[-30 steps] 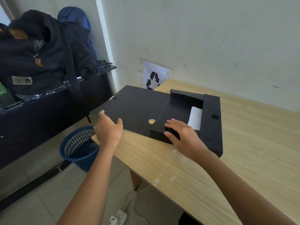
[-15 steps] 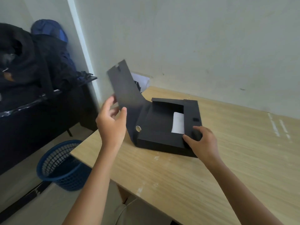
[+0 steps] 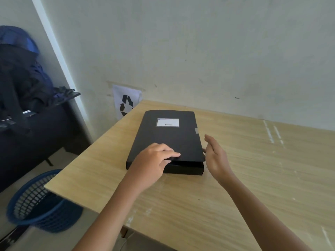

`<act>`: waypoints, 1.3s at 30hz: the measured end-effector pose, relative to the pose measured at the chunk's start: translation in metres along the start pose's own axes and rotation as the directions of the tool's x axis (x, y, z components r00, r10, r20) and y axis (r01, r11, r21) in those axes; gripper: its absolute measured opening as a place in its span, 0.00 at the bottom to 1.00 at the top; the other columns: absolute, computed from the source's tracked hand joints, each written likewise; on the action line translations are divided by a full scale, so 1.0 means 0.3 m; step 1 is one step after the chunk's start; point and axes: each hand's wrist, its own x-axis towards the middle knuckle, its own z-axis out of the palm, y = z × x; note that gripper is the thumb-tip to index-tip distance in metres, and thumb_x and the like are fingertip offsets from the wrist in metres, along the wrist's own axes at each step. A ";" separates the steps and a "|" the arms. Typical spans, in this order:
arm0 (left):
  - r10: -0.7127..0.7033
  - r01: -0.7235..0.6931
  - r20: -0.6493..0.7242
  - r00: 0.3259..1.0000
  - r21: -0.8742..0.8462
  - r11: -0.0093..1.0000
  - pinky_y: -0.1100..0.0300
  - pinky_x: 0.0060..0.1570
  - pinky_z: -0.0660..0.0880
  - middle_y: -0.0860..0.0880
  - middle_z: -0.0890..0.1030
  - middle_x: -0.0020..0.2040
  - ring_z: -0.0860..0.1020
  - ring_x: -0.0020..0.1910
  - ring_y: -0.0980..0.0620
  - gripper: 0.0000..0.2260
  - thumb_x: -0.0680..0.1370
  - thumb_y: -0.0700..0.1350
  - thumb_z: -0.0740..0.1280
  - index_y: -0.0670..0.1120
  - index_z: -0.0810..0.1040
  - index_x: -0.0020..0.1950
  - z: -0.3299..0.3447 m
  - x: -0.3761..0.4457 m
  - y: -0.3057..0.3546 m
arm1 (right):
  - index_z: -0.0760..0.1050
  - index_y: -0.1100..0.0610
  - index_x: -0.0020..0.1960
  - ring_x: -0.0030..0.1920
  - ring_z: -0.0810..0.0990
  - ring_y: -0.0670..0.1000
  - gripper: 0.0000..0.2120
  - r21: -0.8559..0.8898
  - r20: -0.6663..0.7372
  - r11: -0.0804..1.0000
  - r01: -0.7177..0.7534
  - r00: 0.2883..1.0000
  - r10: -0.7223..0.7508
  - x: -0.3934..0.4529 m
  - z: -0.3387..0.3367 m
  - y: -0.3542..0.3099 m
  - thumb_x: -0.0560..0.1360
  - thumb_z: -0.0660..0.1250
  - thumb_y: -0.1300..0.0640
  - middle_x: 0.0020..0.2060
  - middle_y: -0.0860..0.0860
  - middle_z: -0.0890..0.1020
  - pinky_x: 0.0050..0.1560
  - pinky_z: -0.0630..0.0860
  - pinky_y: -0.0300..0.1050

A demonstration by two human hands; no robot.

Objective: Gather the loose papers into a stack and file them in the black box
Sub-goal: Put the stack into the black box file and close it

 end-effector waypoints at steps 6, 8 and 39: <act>-0.015 0.013 0.130 0.991 0.014 1.000 0.58 0.60 0.75 0.65 0.75 0.63 0.68 0.65 0.63 0.20 0.78 0.59 0.68 0.63 0.75 0.70 -0.023 -0.013 -0.013 | 0.66 0.48 0.76 0.77 0.62 0.50 0.23 -0.562 0.270 0.780 0.275 0.952 -0.141 0.014 -0.023 0.042 0.84 0.52 0.44 0.78 0.45 0.64 0.75 0.62 0.49; -0.040 0.024 0.092 0.995 0.162 0.987 0.54 0.67 0.72 0.65 0.71 0.71 0.66 0.72 0.58 0.31 0.73 0.68 0.67 0.66 0.68 0.75 -0.037 -0.015 -0.045 | 0.62 0.46 0.78 0.79 0.56 0.49 0.29 -0.711 0.316 0.620 0.331 0.939 -0.139 0.001 -0.024 0.043 0.81 0.51 0.35 0.79 0.44 0.60 0.77 0.60 0.51; -0.113 -0.031 0.457 0.882 0.296 0.955 0.32 0.77 0.44 0.54 0.39 0.84 0.37 0.82 0.42 0.34 0.82 0.65 0.55 0.61 0.39 0.82 0.456 0.497 0.529 | 0.44 0.59 0.81 0.81 0.43 0.51 0.38 -0.949 -0.019 0.314 -0.016 1.000 -0.007 0.035 -0.689 0.230 0.82 0.52 0.38 0.82 0.53 0.47 0.80 0.49 0.51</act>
